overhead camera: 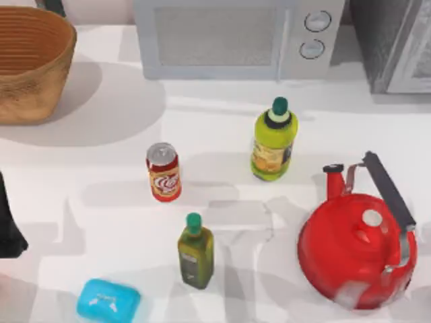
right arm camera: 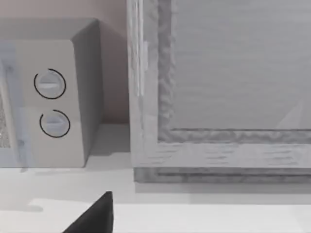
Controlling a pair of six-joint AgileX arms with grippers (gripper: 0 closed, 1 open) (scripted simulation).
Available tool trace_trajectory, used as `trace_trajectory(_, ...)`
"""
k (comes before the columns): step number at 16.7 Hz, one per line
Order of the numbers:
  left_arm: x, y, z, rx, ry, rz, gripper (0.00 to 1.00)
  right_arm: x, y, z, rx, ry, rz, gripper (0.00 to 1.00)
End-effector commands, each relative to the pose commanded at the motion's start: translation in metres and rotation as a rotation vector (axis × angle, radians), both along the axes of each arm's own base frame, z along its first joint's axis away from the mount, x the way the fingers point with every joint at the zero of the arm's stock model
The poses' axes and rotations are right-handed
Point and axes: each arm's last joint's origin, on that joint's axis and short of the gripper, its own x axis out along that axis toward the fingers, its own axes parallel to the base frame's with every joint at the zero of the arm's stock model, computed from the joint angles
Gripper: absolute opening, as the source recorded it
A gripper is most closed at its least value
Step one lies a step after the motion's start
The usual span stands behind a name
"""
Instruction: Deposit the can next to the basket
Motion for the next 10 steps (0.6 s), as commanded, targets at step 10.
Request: trace_trajectory(10,0.015,-0.01,0.055,0.059,0.255,-0.093,1.0,0.0,0.0,0.0,0.0,0.0,0.0,1.0)
